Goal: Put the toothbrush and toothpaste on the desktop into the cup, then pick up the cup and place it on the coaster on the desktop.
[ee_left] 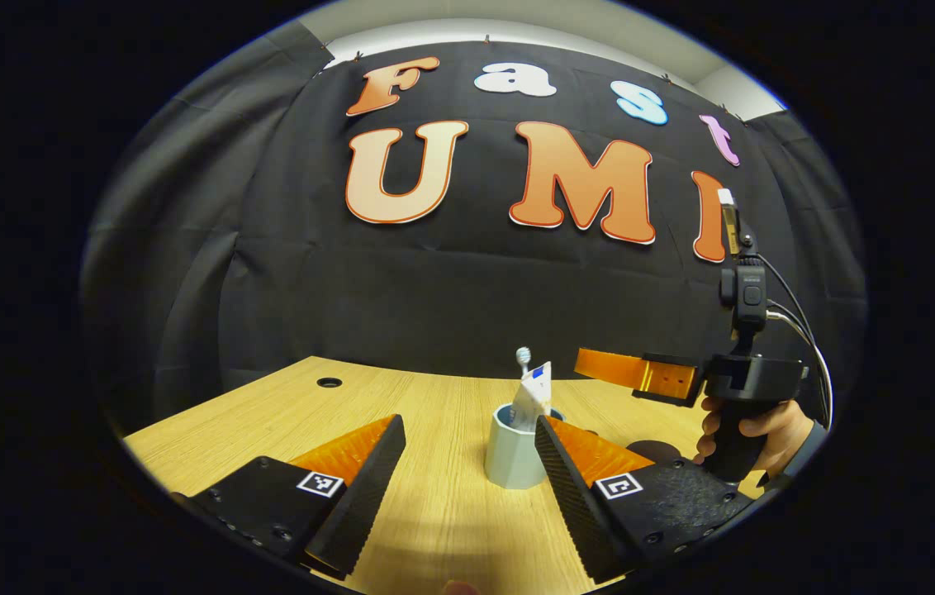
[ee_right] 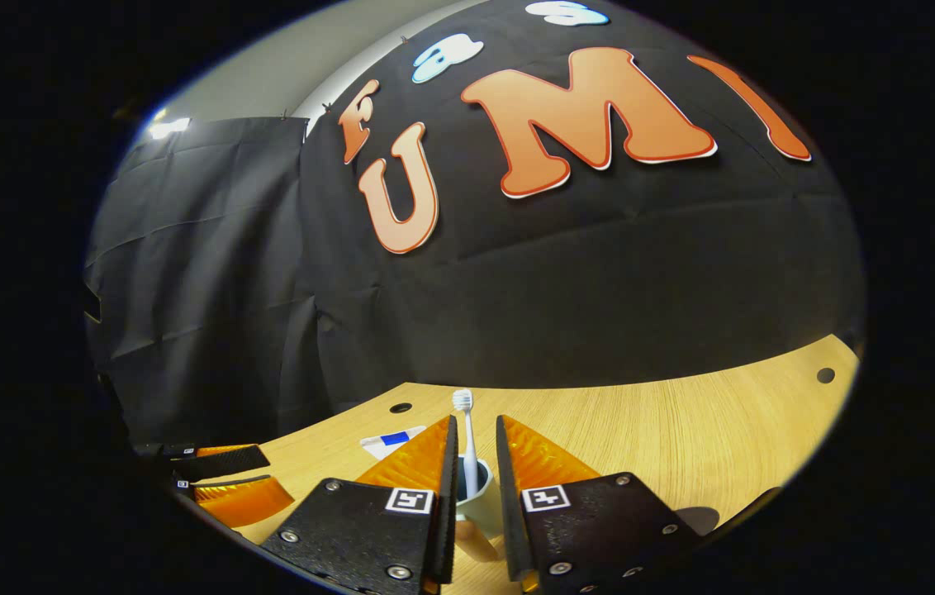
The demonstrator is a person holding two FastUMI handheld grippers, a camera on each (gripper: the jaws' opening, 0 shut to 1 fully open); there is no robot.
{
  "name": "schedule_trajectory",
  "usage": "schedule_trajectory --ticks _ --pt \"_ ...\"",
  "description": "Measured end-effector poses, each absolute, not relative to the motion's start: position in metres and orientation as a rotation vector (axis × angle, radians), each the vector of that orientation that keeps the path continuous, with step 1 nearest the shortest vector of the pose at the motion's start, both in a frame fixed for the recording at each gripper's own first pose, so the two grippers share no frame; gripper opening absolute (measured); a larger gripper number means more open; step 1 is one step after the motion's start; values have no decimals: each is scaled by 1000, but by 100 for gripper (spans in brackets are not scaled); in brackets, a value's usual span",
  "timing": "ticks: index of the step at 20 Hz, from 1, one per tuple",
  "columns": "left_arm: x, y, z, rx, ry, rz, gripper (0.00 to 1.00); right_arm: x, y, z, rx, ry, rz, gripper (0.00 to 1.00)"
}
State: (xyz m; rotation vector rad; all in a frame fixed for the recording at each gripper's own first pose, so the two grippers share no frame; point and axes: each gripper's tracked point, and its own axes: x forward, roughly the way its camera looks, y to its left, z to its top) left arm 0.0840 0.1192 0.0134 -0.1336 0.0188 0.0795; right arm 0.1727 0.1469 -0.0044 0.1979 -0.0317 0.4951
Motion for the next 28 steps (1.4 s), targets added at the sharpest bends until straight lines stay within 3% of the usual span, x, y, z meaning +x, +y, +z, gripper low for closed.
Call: schedule_trajectory --ticks 1,2,3,4,5,7,9,11,21,28 --pt "86 115 19 -152 25 82 94 166 142 0 184 -40 493 31" --pt "86 114 23 -171 29 86 94 159 136 3 168 -53 492 26" --pt "88 113 28 -189 43 93 94 151 129 8 153 -68 488 43" --pt "90 111 31 -207 63 98 95 144 122 13 143 -84 484 54" --pt "93 107 35 -225 80 99 96 137 114 18 137 -97 478 55" --pt "102 98 43 -269 132 97 97 119 98 29 129 -125 474 74" --pt "112 86 49 -285 185 94 97 103 80 39 116 -152 467 84" --pt "119 68 51 -310 251 63 97 86 64 48 115 -182 464 89" --pt "149 32 -9 -327 702 140 97 31 0 62 124 -249 403 93" --pt "181 27 -57 -418 872 222 98 29 -46 54 188 -270 331 94"
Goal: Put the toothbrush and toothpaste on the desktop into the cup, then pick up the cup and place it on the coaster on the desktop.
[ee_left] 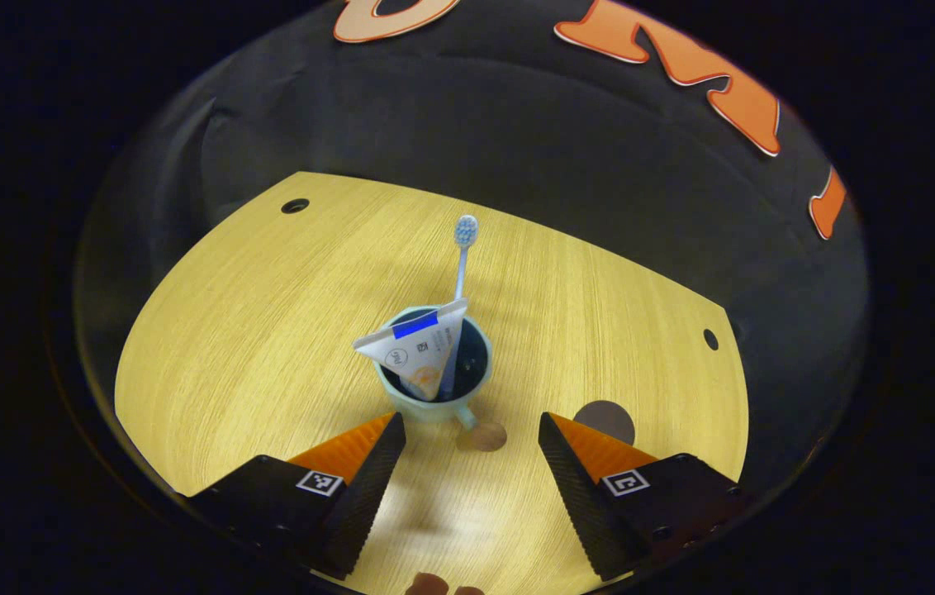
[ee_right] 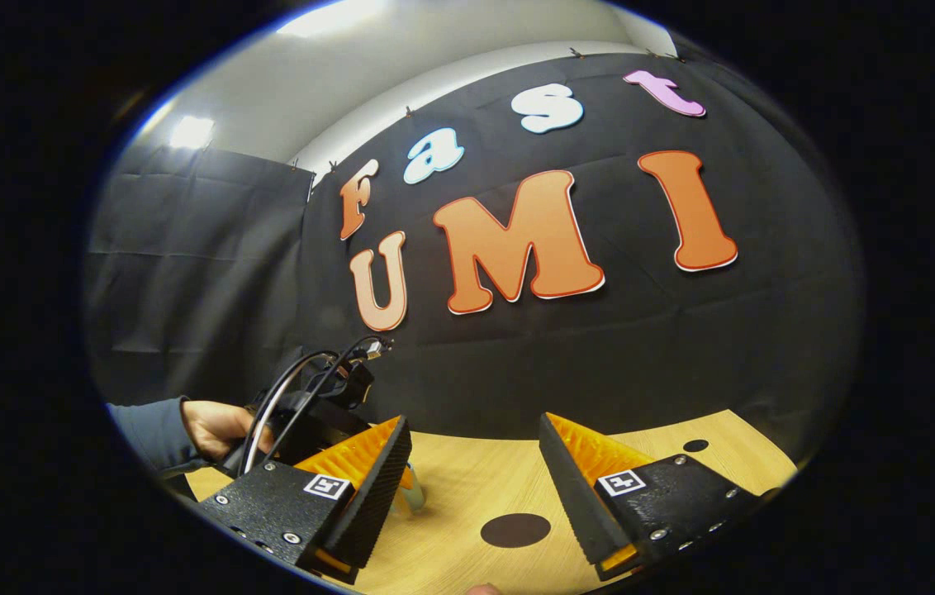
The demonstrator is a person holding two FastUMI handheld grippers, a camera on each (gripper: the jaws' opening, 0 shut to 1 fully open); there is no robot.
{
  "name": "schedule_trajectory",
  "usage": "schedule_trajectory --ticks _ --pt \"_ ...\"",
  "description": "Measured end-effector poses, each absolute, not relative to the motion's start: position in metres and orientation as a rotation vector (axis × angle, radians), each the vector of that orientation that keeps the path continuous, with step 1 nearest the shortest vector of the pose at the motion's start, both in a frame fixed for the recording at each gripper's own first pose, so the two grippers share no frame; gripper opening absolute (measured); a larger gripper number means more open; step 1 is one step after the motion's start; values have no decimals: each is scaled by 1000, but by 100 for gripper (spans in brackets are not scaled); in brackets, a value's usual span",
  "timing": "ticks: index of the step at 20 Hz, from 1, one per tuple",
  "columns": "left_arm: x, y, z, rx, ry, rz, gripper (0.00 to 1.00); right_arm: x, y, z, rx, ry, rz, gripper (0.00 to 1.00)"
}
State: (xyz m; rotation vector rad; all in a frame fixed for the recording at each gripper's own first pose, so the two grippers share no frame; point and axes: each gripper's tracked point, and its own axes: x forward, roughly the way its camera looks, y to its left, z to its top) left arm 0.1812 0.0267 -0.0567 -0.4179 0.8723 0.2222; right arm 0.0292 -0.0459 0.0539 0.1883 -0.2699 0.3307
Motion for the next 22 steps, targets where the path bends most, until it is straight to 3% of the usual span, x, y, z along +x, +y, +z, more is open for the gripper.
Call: schedule_trajectory --ticks 10,11,12,15,17,20,21,22 --pt "199 55 -105 -515 1015 408 98 44 -53 36 222 -248 332 96" --pt "202 58 -106 -510 1022 405 84 44 -52 35 218 -245 333 96" --pt "202 57 -109 -502 1025 399 86 46 -50 33 215 -242 335 96" --pt "199 54 -110 -503 1045 371 67 48 -49 31 227 -231 338 96" --pt "192 52 -110 -480 1064 362 32 51 -49 28 233 -224 336 96" --pt "198 58 -111 -452 1068 354 29 49 -51 26 232 -220 328 100" --pt "201 60 -110 -445 1067 344 26 49 -54 25 233 -218 321 96" --pt "208 62 -110 -441 1053 342 26 49 -55 25 236 -219 320 100"
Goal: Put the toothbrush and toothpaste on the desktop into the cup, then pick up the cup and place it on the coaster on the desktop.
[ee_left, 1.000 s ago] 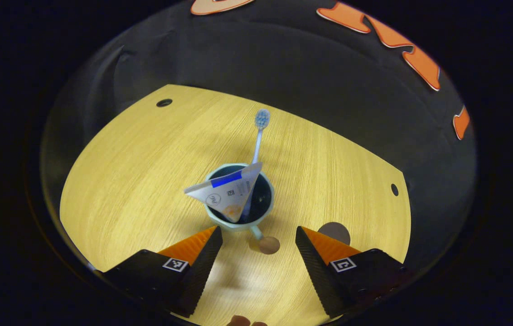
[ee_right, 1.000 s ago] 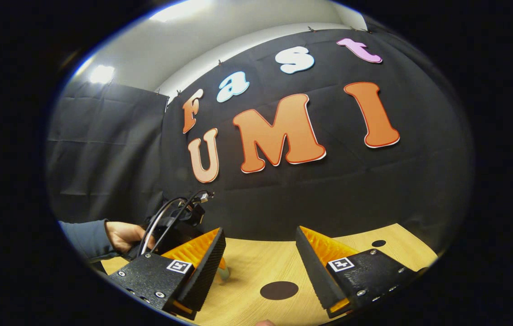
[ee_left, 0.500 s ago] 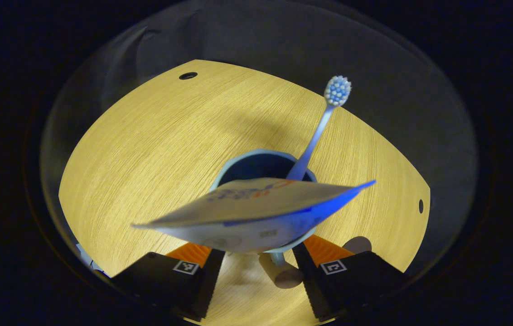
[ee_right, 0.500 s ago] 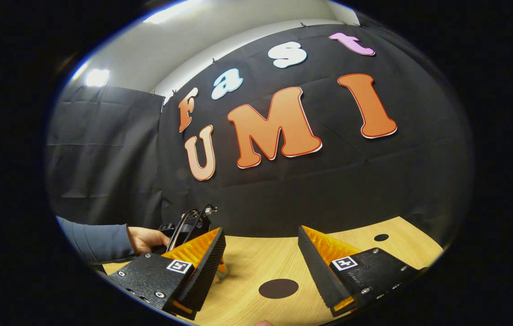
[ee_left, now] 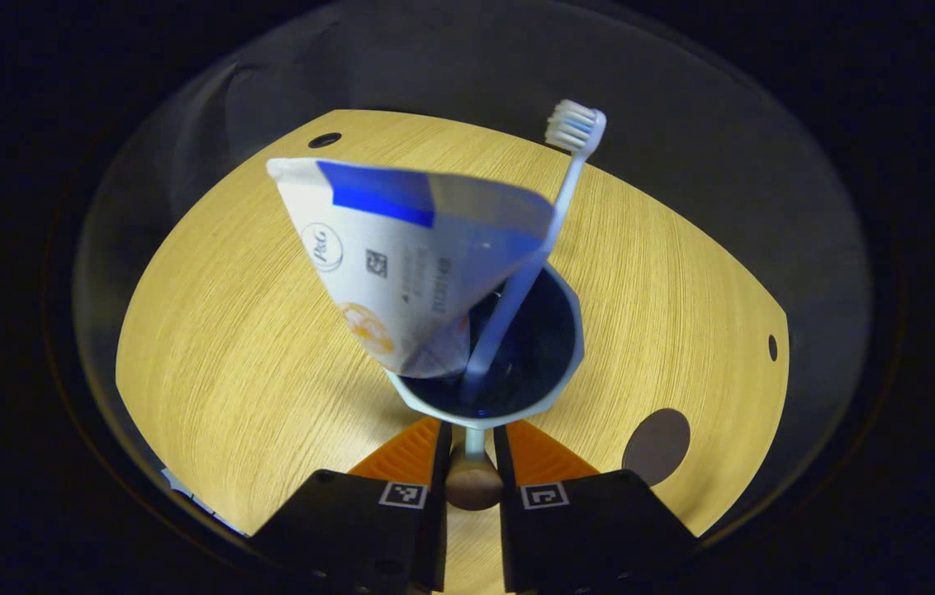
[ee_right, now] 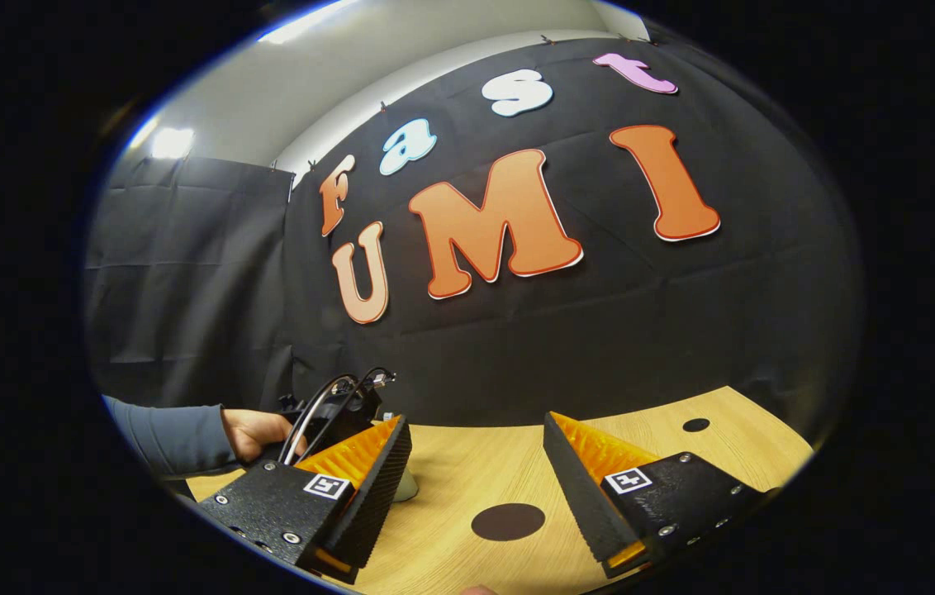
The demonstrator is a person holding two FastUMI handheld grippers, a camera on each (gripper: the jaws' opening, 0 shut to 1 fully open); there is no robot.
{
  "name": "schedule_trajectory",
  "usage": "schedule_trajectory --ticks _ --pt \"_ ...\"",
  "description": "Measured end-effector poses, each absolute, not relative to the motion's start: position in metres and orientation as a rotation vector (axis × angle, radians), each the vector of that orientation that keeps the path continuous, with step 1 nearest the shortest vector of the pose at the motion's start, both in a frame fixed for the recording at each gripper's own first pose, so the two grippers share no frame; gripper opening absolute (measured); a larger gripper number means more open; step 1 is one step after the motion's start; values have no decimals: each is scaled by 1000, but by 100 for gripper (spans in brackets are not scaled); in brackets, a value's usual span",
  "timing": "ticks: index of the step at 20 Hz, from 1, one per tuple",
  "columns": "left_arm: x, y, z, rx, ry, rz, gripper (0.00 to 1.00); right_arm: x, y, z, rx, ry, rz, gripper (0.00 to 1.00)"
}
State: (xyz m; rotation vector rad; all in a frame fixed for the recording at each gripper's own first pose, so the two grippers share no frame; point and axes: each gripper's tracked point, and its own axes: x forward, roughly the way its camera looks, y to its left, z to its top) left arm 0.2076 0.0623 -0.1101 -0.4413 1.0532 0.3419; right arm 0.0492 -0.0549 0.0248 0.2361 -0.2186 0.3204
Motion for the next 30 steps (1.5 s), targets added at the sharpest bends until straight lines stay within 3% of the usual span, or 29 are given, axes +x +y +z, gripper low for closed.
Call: schedule_trajectory --ticks 7,13,25,26,27,29,30 --pt "270 67 -86 -367 1003 258 25 42 -63 30 240 -230 299 96" --pt "325 55 -18 -266 961 144 25 27 -77 29 208 -240 263 96" --pt "370 -44 -97 -129 1009 -57 24 6 -143 11 214 -221 143 96" --pt "374 -46 -101 -119 1025 -64 30 7 -146 8 224 -211 141 96" --pt "380 -51 -108 -113 1039 -68 24 8 -148 5 228 -208 138 96" --pt "384 -56 -117 -117 1064 -65 24 9 -149 -1 216 -196 139 96" --pt "378 -49 -110 -113 1071 -69 30 9 -147 -6 206 -182 139 96"
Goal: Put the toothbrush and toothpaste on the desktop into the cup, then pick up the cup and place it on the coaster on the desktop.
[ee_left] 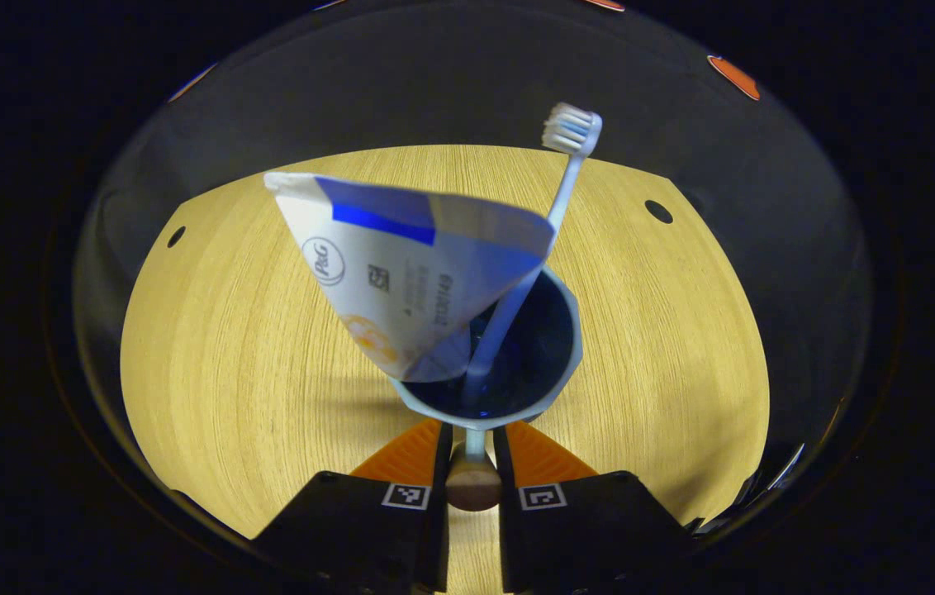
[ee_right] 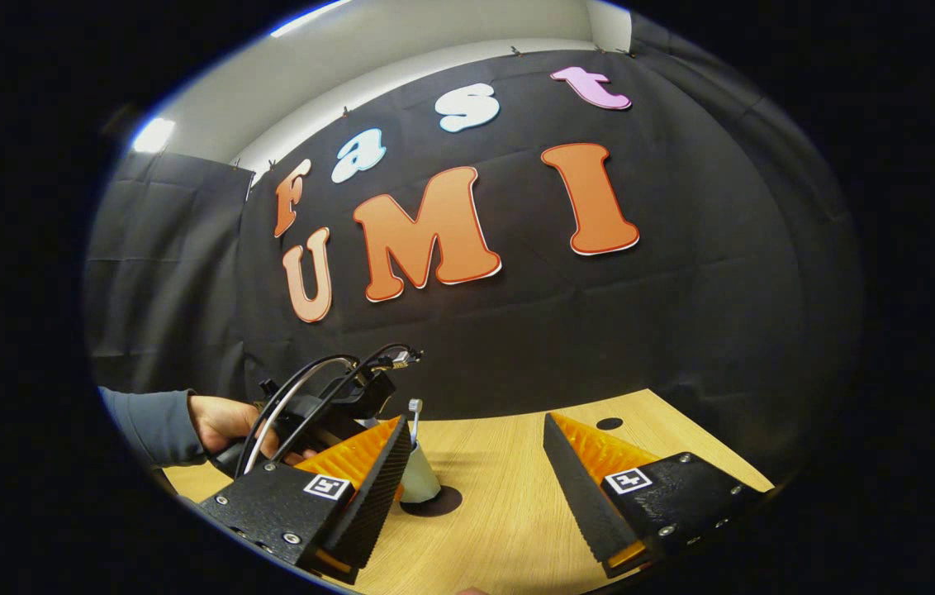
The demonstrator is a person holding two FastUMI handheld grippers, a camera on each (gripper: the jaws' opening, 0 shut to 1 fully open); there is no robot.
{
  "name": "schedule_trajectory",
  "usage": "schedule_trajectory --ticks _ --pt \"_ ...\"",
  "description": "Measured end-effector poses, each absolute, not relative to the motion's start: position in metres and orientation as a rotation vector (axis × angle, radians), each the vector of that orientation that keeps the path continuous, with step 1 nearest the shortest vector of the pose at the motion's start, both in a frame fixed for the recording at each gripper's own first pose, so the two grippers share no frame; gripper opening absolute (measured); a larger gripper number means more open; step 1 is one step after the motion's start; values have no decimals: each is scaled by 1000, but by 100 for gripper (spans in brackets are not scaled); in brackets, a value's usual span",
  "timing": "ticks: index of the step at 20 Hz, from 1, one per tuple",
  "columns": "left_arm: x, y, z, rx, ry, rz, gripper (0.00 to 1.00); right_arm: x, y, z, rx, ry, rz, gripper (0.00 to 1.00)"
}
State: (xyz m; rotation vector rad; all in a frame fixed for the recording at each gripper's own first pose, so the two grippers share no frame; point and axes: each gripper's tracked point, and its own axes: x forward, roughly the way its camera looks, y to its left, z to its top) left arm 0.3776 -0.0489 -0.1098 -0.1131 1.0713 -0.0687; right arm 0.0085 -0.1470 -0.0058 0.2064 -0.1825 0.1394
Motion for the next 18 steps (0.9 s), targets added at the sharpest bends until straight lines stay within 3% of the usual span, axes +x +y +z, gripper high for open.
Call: schedule_trajectory --ticks 1,4,8,9,11,12,18 --pt "382 -50 -107 -109 1081 -74 24 9 -146 -10 199 -174 136 96" --pt "401 -44 -103 -73 1104 -87 24 10 -140 -15 189 -149 133 96" --pt "429 -35 -84 -69 1056 -120 33 11 -133 -17 183 -134 129 96" --pt "438 -30 -77 -63 1040 -123 41 11 -130 -16 185 -130 130 96" --pt "457 -21 -59 -61 993 -132 70 11 -123 -14 180 -127 130 96" --pt "469 -15 -47 -63 959 -133 76 11 -120 -12 172 -130 125 96" --pt "454 28 17 -42 660 -165 95 5 -98 16 144 -204 100 96"
